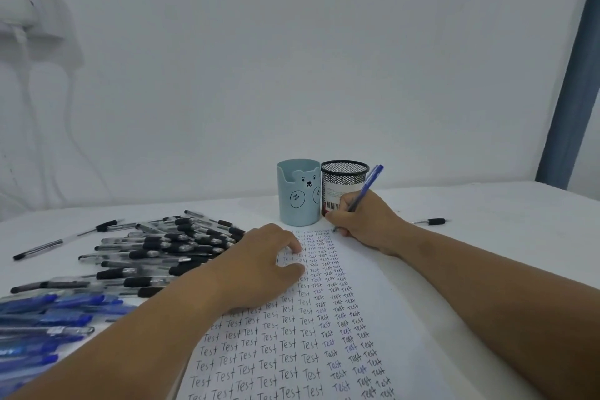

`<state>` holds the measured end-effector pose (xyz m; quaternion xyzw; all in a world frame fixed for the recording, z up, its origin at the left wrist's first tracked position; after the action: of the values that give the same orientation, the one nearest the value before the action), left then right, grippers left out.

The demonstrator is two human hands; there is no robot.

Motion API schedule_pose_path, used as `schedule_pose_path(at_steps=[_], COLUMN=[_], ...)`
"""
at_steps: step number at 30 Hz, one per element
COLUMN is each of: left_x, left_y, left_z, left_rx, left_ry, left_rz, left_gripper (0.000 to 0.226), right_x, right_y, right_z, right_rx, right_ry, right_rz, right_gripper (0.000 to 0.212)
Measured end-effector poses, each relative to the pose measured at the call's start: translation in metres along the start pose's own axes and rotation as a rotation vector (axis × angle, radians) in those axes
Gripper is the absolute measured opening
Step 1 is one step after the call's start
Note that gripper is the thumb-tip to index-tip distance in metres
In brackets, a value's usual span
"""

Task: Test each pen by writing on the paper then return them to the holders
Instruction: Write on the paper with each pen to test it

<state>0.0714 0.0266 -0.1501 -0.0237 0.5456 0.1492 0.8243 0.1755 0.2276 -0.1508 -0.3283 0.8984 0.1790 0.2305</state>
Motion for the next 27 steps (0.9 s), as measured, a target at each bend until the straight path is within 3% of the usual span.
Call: schedule_pose_path(at_steps=[27], left_x=[0.001], left_y=[-0.009], left_z=[0.001], left_rx=[0.017], left_ry=[0.044], left_rz=[-0.031], left_gripper=[0.044], right_x=[0.002], right_y=[-0.001], right_z=[-0.001], right_rx=[-0.016], right_ry=[-0.037], right_rz=[0.050], right_gripper=[0.033])
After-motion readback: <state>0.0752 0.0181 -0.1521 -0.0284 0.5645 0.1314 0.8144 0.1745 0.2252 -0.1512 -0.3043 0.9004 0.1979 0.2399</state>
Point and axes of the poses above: each hand's wrist, its own y-axis towards the middle knuckle, its own x-axis out of the palm, z = x × y, the point moved 2 cm from there along y, towards the middle knuckle, and after that the axes turned 6 degrees about x, right-handed, at the moved point
